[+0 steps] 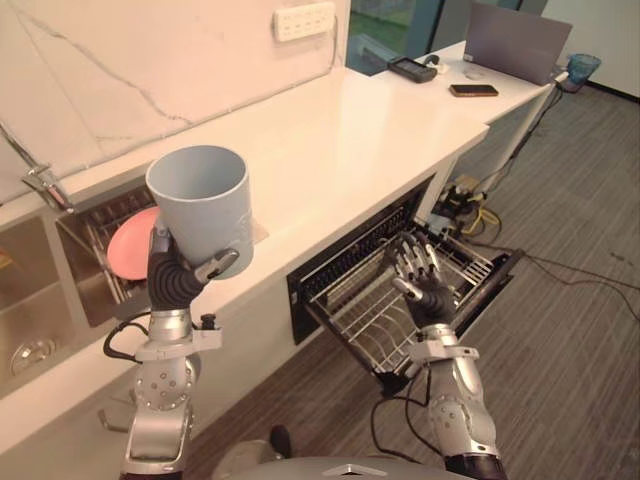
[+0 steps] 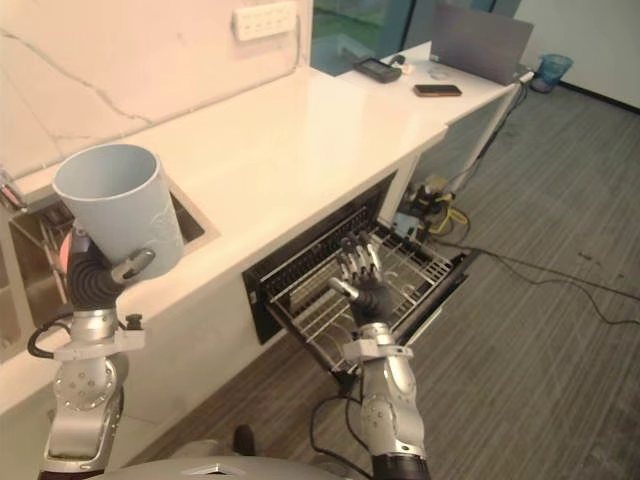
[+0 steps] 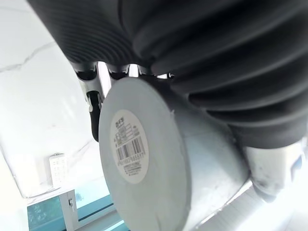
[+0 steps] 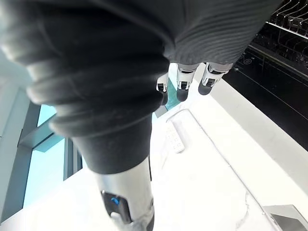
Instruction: Walk over to the sink, pick up the cup, carry it to the dishwasher, place the cup inside the dishwasher, then close the dishwasher door
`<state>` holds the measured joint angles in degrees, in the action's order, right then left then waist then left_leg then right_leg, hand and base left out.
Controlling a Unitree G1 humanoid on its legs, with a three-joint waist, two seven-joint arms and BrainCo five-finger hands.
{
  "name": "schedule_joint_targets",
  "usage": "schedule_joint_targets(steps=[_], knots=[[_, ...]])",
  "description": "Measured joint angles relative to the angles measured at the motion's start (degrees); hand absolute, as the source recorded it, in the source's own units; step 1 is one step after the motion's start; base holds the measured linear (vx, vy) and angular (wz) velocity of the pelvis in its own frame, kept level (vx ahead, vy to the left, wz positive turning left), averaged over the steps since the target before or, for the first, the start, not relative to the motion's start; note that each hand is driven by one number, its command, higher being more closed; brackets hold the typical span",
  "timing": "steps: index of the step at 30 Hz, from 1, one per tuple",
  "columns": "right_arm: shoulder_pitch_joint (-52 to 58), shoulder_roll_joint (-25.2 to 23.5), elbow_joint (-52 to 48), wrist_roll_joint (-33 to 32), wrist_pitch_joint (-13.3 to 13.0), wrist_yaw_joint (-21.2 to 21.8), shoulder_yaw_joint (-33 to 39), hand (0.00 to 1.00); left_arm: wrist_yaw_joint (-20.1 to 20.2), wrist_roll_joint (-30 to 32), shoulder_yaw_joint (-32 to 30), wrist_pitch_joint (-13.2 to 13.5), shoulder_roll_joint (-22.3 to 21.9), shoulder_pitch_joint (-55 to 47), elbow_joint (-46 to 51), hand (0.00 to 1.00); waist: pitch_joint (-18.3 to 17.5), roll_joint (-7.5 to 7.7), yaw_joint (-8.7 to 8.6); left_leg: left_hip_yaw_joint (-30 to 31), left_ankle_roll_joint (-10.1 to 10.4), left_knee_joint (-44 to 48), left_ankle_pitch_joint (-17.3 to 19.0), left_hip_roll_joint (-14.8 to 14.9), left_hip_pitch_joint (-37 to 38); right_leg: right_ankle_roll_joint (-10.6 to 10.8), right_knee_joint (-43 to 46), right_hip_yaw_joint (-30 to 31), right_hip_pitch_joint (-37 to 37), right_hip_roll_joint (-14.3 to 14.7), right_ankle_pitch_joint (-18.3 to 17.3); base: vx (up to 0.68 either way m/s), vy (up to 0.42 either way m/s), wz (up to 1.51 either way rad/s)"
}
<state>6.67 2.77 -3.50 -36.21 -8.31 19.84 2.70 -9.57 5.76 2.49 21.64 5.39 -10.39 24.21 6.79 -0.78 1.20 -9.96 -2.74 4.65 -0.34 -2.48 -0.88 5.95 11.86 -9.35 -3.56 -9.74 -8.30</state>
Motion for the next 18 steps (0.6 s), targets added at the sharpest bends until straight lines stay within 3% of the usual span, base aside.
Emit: schedule_joint_targets(steps=[2,8,14,18], knots=[[-0.02,-0.07,-0.01,-0.04,0.57,1.63,-0.89,0.00,-0.22,-0.06,-0.28,-0.12,0.00,0.10,0.02,1.00,-0.05,0.00,-0.10,0.00,-0.04,0.02,-0.01,0.15,0.08,-0.18,2.20,-0.70,1.62,-0.21,0.15,0.03,0.024,-0.24],[-1.78,0.20,-0.04,-0.75,0.54,3.36,-1.36,0.00,-3.29,-2.12,-0.13,0.11,-0.57,2.28,0.47,1.00,-0.05,0.54,0.24,-0.98,0.23,-2.02,-0.29,0.23,-0.01,0.91,-8.47,-0.80,-1.35,0.62,5.36,-0.05,0.033,-0.25],[-5.58,2.36,-0.98,-2.62,0.63,3.31,0.22,0.00,-6.68,-5.46,1.15,0.14,-1.70,5.59,-0.48,1.00,-0.53,0.75,-0.39,-1.17,1.47,-7.98,-3.76,0.41,1.93,0.06,-9.79,-2.49,-0.78,0.93,5.78,-0.08,0.006,-0.04],[-9.94,3.47,-5.00,-7.23,3.29,3.54,-0.23,0.00,-10.11,-7.95,3.04,-0.25,-2.02,10.59,-9.45,1.00,-1.10,1.26,-0.58,-2.69,1.36,-9.06,-5.37,1.43,1.93,-0.41,-12.33,-2.46,-0.74,1.93,8.25,0.00,-0.019,-0.18]])
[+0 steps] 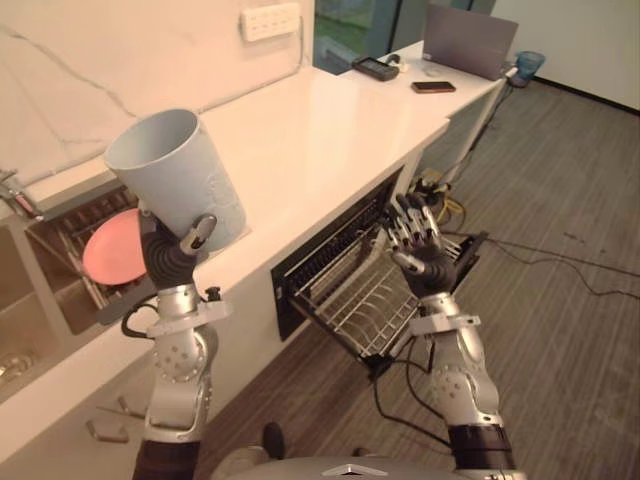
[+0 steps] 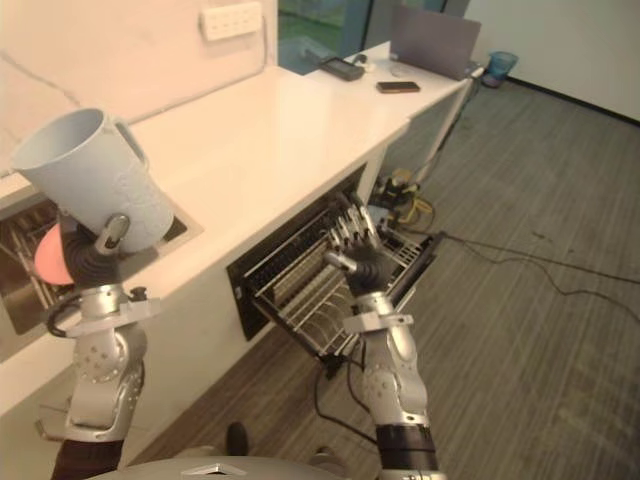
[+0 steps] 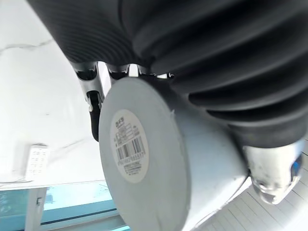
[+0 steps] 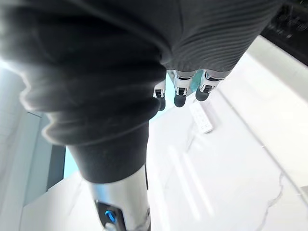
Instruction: Walk over to the sink, pick up the cup, carry it to the dishwasher, place the cup inside the dishwasher, then close the dishwasher door
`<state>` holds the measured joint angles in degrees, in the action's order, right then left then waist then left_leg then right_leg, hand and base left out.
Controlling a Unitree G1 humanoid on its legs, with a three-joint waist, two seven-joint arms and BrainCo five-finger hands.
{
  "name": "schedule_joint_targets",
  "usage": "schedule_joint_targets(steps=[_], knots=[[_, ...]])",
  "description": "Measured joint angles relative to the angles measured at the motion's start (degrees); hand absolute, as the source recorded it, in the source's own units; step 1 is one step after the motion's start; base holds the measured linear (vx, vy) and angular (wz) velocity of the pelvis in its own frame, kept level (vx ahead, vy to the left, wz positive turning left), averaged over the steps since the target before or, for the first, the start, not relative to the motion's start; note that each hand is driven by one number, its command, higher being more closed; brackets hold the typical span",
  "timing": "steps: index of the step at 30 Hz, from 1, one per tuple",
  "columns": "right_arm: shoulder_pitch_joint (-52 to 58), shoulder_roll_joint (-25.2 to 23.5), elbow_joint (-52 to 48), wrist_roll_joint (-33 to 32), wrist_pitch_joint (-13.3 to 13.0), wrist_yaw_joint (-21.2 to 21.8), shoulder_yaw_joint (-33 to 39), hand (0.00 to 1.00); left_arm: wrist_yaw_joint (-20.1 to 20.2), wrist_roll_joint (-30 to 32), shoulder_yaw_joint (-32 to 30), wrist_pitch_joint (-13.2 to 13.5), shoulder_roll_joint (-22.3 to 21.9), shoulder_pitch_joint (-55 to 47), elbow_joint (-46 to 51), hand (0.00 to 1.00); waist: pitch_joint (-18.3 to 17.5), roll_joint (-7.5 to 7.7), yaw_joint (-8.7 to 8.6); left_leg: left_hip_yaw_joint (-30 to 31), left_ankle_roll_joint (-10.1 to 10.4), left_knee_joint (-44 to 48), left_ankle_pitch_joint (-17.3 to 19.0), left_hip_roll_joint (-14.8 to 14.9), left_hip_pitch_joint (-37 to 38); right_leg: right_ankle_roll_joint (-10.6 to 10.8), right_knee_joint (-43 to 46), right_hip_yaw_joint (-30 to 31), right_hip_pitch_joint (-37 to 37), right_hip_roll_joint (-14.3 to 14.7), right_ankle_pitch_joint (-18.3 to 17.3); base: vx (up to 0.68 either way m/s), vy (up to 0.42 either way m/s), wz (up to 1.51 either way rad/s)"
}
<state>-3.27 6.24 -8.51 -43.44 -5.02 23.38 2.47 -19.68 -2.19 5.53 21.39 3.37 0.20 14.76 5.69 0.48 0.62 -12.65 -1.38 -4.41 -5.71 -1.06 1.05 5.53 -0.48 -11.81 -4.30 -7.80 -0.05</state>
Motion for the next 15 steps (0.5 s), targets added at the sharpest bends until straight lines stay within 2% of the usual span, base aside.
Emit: schedule_joint_targets(steps=[3,4,6,7,9,10,12,15], knots=[[-2.28,0.12,-2.00,-3.07,4.38,0.19,-0.62,0.00,-3.10,2.68,3.78,-1.78,-0.24,3.33,-5.94,1.00,-0.12,0.20,-0.94,-0.26,-0.66,0.01,-0.58,0.12,0.10,0.64,-1.77,0.03,-0.67,0.22,1.59,0.01,-0.009,-0.10],[-2.29,0.13,-2.00,-3.09,4.45,0.19,-0.64,0.00,-3.15,2.72,3.78,-1.81,-0.24,3.36,-5.97,1.00,-0.12,0.20,-0.95,-0.26,-0.66,0.01,-0.58,0.12,0.10,0.65,-1.78,0.03,-0.67,0.22,1.60,0.02,-0.002,-0.06],[-2.98,1.06,-1.97,-6.81,9.28,-0.20,-3.06,0.00,-6.77,10.67,6.78,-4.44,-1.13,6.71,-8.15,1.00,-0.13,0.20,-1.75,-0.65,-0.66,-0.01,-0.57,0.13,0.47,0.77,-2.35,0.28,-1.17,0.27,2.06,0.01,0.001,-0.08],[-2.99,1.21,-1.96,-7.22,10.13,-0.28,-3.58,0.00,-7.52,12.22,7.05,-5.03,-1.29,7.43,-8.70,1.00,-0.12,0.20,-1.82,-0.69,-0.65,-0.02,-0.57,0.13,0.65,0.79,-2.36,0.30,-1.43,0.29,2.15,0.01,0.001,-0.07],[-3.44,1.24,-1.95,-10.52,12.87,-0.73,-5.65,0.00,-10.52,19.31,7.15,-8.00,-1.64,8.54,-10.05,1.00,-0.18,0.14,-1.90,-1.42,-0.35,-0.04,-0.36,0.31,1.46,0.77,-2.68,0.75,-1.80,0.34,2.15,-0.01,0.003,-0.14],[-3.69,1.28,-1.95,-11.05,13.14,-1.07,-6.08,0.00,-11.10,21.03,7.18,-8.55,-1.61,8.79,-10.63,1.00,-0.18,0.13,-1.91,-1.53,-0.28,-0.04,-0.30,0.35,1.49,0.74,-2.70,0.75,-1.78,0.34,2.12,-0.03,0.004,-0.15],[-4.30,1.25,-1.96,-12.72,14.25,-1.65,-6.94,0.00,-14.14,25.53,8.25,-11.76,-1.11,9.64,-13.39,1.00,-0.18,0.14,-1.95,-1.69,0.25,-0.07,0.05,0.51,1.55,0.35,-2.65,0.38,-1.69,0.36,1.75,-0.03,0.005,-0.07],[-4.30,1.53,-1.97,-12.91,14.37,-3.70,-7.54,0.00,-17.71,30.54,8.76,-14.76,-1.07,9.64,-15.12,1.00,-0.18,0.13,-2.04,-1.69,0.27,-0.08,0.06,0.56,1.54,0.38,-2.54,-0.09,-1.65,0.29,1.74,0.00,0.000,0.00]])
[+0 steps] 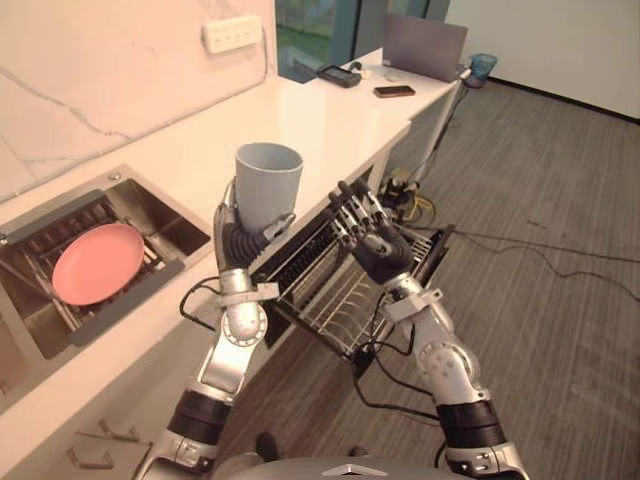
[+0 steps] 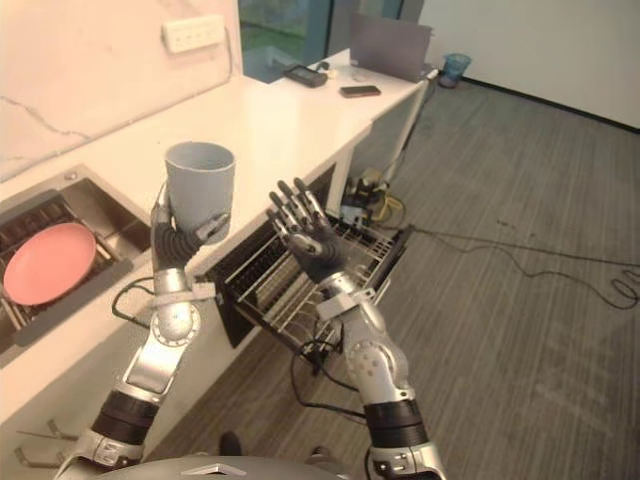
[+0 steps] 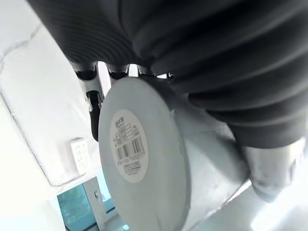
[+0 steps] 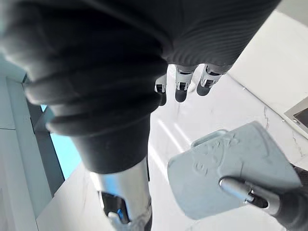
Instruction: Walk over to the sink, pick up the cup, carry it to the dishwasher, place the cup inside the dishwasher, then close the dishwasher door
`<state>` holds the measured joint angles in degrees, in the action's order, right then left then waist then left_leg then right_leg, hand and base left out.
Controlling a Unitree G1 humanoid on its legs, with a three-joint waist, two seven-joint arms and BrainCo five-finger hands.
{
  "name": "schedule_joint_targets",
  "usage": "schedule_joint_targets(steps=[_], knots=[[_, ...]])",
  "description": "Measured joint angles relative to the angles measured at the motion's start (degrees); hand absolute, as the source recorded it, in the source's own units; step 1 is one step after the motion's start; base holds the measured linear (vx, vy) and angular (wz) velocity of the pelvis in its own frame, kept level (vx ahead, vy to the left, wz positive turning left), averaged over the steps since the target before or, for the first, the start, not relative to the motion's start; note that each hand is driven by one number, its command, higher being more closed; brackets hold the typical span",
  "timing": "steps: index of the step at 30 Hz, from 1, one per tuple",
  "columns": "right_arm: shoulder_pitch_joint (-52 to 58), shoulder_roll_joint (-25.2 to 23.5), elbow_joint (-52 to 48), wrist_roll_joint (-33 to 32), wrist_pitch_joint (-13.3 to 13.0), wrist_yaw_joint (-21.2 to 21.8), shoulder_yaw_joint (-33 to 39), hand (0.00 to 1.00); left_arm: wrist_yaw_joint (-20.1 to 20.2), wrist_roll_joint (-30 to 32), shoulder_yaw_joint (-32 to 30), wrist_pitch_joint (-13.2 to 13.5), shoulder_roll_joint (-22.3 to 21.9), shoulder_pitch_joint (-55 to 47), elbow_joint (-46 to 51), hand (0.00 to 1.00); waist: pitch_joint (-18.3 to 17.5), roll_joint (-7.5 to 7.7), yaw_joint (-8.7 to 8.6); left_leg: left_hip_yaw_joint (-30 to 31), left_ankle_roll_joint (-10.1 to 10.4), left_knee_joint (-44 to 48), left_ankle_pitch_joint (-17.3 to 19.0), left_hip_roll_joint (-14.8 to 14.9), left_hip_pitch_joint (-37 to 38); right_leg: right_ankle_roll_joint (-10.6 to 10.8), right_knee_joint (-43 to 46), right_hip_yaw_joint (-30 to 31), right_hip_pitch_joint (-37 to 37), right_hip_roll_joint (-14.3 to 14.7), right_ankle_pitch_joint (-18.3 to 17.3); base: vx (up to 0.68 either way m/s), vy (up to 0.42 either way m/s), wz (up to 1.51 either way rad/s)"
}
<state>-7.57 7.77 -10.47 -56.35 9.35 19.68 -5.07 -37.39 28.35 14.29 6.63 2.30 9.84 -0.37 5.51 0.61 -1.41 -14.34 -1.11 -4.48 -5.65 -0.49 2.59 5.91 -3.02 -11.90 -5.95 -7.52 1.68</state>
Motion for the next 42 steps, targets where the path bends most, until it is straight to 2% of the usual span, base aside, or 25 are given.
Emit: schedule_joint_targets(steps=[5,8,10,15,24,33,34,42], knots=[[-0.01,0.09,-0.04,0.04,0.88,-5.74,-4.18,0.00,-4.83,7.20,1.84,-3.24,1.24,0.00,-0.56,1.00,-0.07,0.01,0.00,0.15,0.00,0.02,-0.01,0.00,-0.38,-0.26,-0.06,-1.32,0.20,-0.21,0.25,0.01,0.004,0.01],[-0.18,0.02,-0.04,0.05,0.91,-8.30,-7.52,0.00,-5.73,9.76,3.61,-5.18,1.35,0.00,-0.99,1.00,-0.10,0.02,0.43,0.21,-0.03,0.03,-0.03,-0.01,-0.51,-0.18,-0.40,-1.42,0.19,-0.19,0.58,0.04,0.008,0.01],[-1.85,-0.05,-0.01,0.34,0.90,-10.62,-10.09,0.00,-6.02,11.37,6.08,-8.00,1.53,0.07,-2.11,1.00,-0.10,0.01,0.59,0.22,-0.21,0.03,-0.15,-0.05,-0.55,0.24,-0.55,-1.48,0.15,-0.20,0.85,0.02,0.001,0.00],[-2.65,0.00,0.16,0.57,0.85,-13.57,-10.57,0.00,-6.05,11.96,8.27,-10.67,1.67,0.76,-3.31,1.00,-0.17,0.06,0.83,0.32,-0.47,0.03,-0.33,-0.09,-0.60,0.27,-0.44,-1.63,0.12,-0.20,0.84,0.00,0.000,0.00],[-4.09,0.15,0.50,2.86,0.43,-19.53,-12.79,0.00,-6.14,12.54,10.72,-13.19,2.25,2.76,-6.09,1.00,-0.72,0.15,0.81,0.68,-0.45,-0.09,-0.66,-0.14,-0.60,-0.10,0.06,-1.98,0.17,-0.33,0.48,-0.01,0.005,0.01],[-5.85,0.14,1.09,5.13,0.49,-23.94,-12.97,0.00,-6.52,13.58,14.34,-13.85,2.51,3.13,-7.12,1.00,-1.21,0.42,0.82,1.37,-0.16,-0.35,-0.78,-0.16,-0.79,-0.10,0.46,-3.01,0.11,-0.43,0.47,-0.01,0.016,0.04],[-7.17,0.11,2.78,5.65,0.24,-24.73,-13.12,1.00,-6.61,14.17,15.88,-13.90,3.02,3.13,-7.13,1.00,-1.59,0.32,0.81,1.43,-0.12,-0.36,-0.81,-0.15,-0.88,-0.11,0.43,-3.05,0.13,-0.41,0.47,0.00,0.011,0.04],[-7.54,0.05,3.21,7.19,-2.22,-28.72,-15.13,1.00,-7.58,14.72,17.52,-15.57,3.57,3.53,-7.08,1.00,-3.26,-0.27,0.94,2.02,0.05,-0.33,-1.03,-0.12,-1.35,-0.28,0.15,-3.80,0.14,-0.34,0.61,0.02,0.005,0.04]])
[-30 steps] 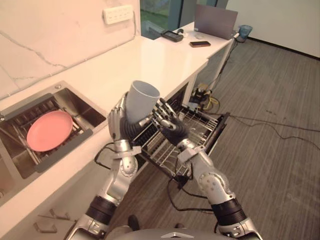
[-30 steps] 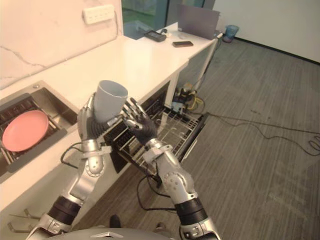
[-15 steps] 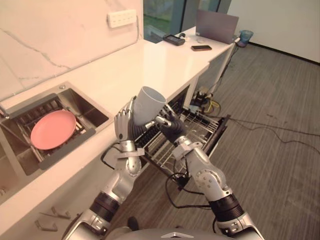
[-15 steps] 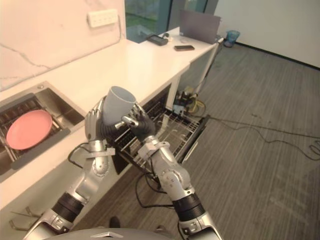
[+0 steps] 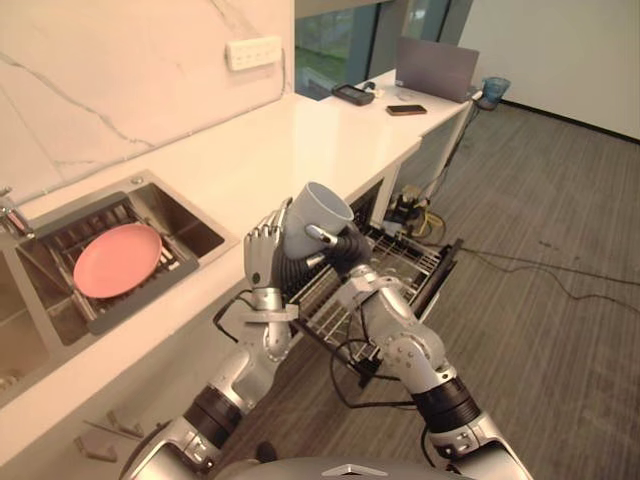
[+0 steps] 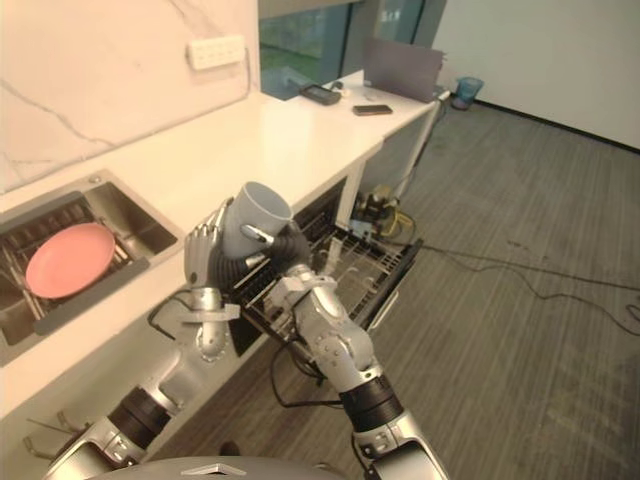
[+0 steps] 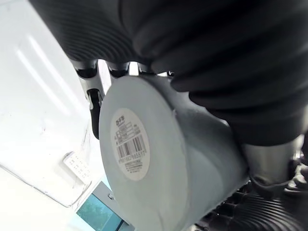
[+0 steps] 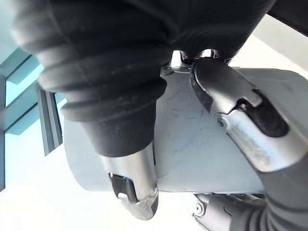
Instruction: Walk over to the sink, pick up the cup, carry it to the dishwasher, place the cup inside the dishwasher, then close the dishwasher door
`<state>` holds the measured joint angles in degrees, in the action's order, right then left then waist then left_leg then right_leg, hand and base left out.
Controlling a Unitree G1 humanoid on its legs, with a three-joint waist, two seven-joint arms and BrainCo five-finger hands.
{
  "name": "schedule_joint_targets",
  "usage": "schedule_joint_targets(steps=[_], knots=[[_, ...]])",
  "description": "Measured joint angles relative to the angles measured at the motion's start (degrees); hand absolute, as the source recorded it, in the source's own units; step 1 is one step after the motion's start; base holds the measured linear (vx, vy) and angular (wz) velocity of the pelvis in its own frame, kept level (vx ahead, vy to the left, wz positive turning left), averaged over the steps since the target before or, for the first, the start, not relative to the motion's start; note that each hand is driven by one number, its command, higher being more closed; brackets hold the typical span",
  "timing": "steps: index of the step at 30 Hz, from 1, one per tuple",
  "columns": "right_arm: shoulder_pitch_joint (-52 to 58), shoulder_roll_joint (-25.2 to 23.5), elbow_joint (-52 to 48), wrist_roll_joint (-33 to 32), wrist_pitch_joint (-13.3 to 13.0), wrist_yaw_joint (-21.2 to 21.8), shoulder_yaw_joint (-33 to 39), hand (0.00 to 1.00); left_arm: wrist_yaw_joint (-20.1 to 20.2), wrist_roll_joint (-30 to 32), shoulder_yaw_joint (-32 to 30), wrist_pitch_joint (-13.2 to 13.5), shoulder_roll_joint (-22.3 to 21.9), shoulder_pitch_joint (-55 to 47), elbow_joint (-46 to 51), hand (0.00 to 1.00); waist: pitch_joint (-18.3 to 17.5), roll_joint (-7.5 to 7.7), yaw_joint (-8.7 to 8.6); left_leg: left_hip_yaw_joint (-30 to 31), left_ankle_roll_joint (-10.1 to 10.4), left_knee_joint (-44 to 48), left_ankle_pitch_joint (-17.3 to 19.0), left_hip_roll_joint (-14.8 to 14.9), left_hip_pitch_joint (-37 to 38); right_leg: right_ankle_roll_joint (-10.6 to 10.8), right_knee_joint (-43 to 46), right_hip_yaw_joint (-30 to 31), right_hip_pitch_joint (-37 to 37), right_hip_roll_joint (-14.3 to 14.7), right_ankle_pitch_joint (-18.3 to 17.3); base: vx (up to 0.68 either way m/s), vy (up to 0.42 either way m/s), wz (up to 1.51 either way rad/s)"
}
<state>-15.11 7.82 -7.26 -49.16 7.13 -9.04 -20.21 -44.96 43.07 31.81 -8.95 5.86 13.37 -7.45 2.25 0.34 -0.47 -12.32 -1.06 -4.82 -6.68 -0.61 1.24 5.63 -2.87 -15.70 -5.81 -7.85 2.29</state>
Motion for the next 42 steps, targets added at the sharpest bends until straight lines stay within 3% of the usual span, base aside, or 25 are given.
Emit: schedule_joint_targets(steps=[7,8,14,19,22,25,27,30,32,34,35,36,37,38,40,42], knots=[[-1.64,0.00,2.02,-2.21,-2.38,-1.68,-2.33,1.00,-0.77,-0.04,0.46,-1.29,1.24,0.36,0.08,1.00,-0.26,-0.41,0.12,1.00,0.22,-0.01,-0.26,0.01,-0.19,-0.01,0.06,-0.83,-0.19,0.06,-0.05,0.01,0.007,0.06],[-1.64,0.00,2.03,-2.34,-2.66,-1.92,-2.57,1.00,-0.90,-0.04,0.81,-1.47,1.60,0.38,0.10,0.00,-0.32,-0.50,0.39,1.09,0.25,-0.01,-0.28,0.01,-0.19,-0.02,0.11,-0.89,-0.21,0.07,-0.06,0.01,0.012,0.04],[-2.44,-0.02,4.01,-4.49,-7.70,-5.07,-4.45,1.00,-1.19,0.01,3.58,-1.68,2.93,0.47,0.31,0.00,-0.44,-0.69,0.55,1.41,0.45,-0.03,-0.42,0.00,-0.30,0.08,0.38,-1.17,-0.21,0.06,-0.20,0.00,0.005,0.01],[-2.92,-1.46,3.98,-1.80,-13.09,-9.55,-4.49,1.00,-1.23,-0.27,3.71,-1.57,3.20,0.40,0.34,0.00,-0.77,-1.23,0.61,1.56,0.53,-0.05,-0.47,0.04,-0.38,0.25,0.43,-1.43,-0.23,0.09,-0.32,0.01,0.004,0.01],[-5.91,-3.16,3.98,2.56,-15.10,-12.61,-1.00,1.00,-1.21,-0.19,3.05,-1.17,3.13,-0.66,0.83,0.00,-0.90,-1.46,0.57,1.68,0.57,-0.05,-0.50,0.06,-0.40,0.26,0.36,-1.60,-0.32,0.12,-0.33,0.01,0.003,0.01],[-10.20,-5.19,2.60,4.55,-20.84,-13.89,6.58,1.00,-0.84,-0.99,1.21,-1.53,3.12,-4.82,-1.27,0.00,-0.96,-1.74,0.40,1.66,0.58,-0.04,-0.52,0.06,-0.41,0.26,0.23,-1.63,-0.36,0.12,-0.32,0.00,0.000,0.00],[-11.27,-4.92,-2.47,6.00,-25.32,-15.13,12.51,1.00,-0.84,-3.20,-3.51,-2.04,3.10,-9.18,-2.92,0.00,-0.95,-1.69,0.40,1.60,0.58,-0.04,-0.52,0.09,-0.40,0.10,0.06,-1.62,-0.41,0.16,-0.22,0.03,0.005,-0.01],[-10.42,-3.41,-3.75,6.94,-27.79,-15.61,18.34,1.00,-1.84,-4.65,-10.86,-1.90,3.13,-10.46,-2.64,0.00,-0.93,-1.72,0.38,1.50,0.58,-0.04,-0.52,0.08,-0.39,0.01,0.09,-1.64,-0.42,0.14,-0.19,0.01,0.002,0.00],[-8.53,-1.89,-3.75,6.94,-27.76,-15.77,20.70,1.00,-3.29,-7.06,-14.29,-0.32,3.12,-10.43,-2.04,0.00,-0.92,-1.74,0.32,1.46,0.58,-0.05,-0.52,0.07,-0.36,0.04,0.12,-1.61,-0.43,0.11,-0.22,0.00,0.000,0.00],[-6.18,-0.96,-3.75,7.61,-27.13,-15.64,22.94,1.00,-3.27,-11.17,-16.15,3.87,3.08,-10.45,-2.05,0.00,-0.88,-1.79,0.26,1.45,0.56,-0.06,-0.50,0.07,-0.35,0.19,0.13,-1.59,-0.42,0.11,-0.33,0.00,0.000,0.00],[-4.38,-0.28,-3.72,8.75,-26.53,-15.23,23.94,1.00,-1.99,-14.59,-16.52,7.90,2.86,-10.65,-1.60,0.00,-0.84,-1.80,0.31,1.45,0.54,-0.07,-0.49,0.06,-0.35,0.28,0.14,-1.60,-0.42,0.09,-0.39,0.00,0.000,0.00],[-2.89,-0.08,-3.70,9.20,-25.72,-14.69,25.26,1.00,0.99,-18.85,-16.21,11.80,2.47,-11.55,0.51,0.00,-0.75,-1.80,0.23,1.45,0.52,-0.07,-0.47,0.05,-0.35,0.30,0.14,-1.59,-0.41,0.07,-0.40,0.00,0.000,0.00],[-2.46,-0.09,-3.50,9.28,-25.30,-14.51,25.70,1.00,3.02,-21.12,-15.63,13.72,2.34,-12.10,1.79,0.00,-0.68,-1.80,0.10,1.45,0.52,-0.08,-0.46,0.03,-0.35,0.31,0.16,-1.59,-0.41,0.05,-0.41,0.00,0.000,0.00],[-1.92,-0.04,-2.84,9.90,-24.13,-13.53,27.02,1.00,7.53,-25.09,-13.63,17.12,2.03,-13.12,4.12,0.00,-0.45,-1.88,-0.07,1.45,0.51,-0.08,-0.45,-0.02,-0.35,0.33,0.19,-1.59,-0.40,-0.01,-0.43,0.00,0.000,0.00],[-0.90,0.77,-1.81,13.68,-22.84,-11.84,27.79,1.00,15.38,-32.07,-8.80,20.62,2.04,-13.59,6.44,0.00,0.02,-2.05,-0.15,1.45,0.50,-0.09,-0.44,-0.06,-0.36,0.37,0.23,-1.61,-0.37,-0.07,-0.45,0.00,0.000,0.00],[-0.72,2.28,0.09,16.32,-21.63,-9.69,27.64,1.00,20.18,-36.82,-7.03,22.13,0.63,-13.63,7.06,0.00,0.62,-2.08,-0.44,1.45,0.52,-0.09,-0.46,-0.03,-0.37,0.37,0.23,-1.72,-0.32,-0.08,-0.44,0.00,0.000,0.00]])
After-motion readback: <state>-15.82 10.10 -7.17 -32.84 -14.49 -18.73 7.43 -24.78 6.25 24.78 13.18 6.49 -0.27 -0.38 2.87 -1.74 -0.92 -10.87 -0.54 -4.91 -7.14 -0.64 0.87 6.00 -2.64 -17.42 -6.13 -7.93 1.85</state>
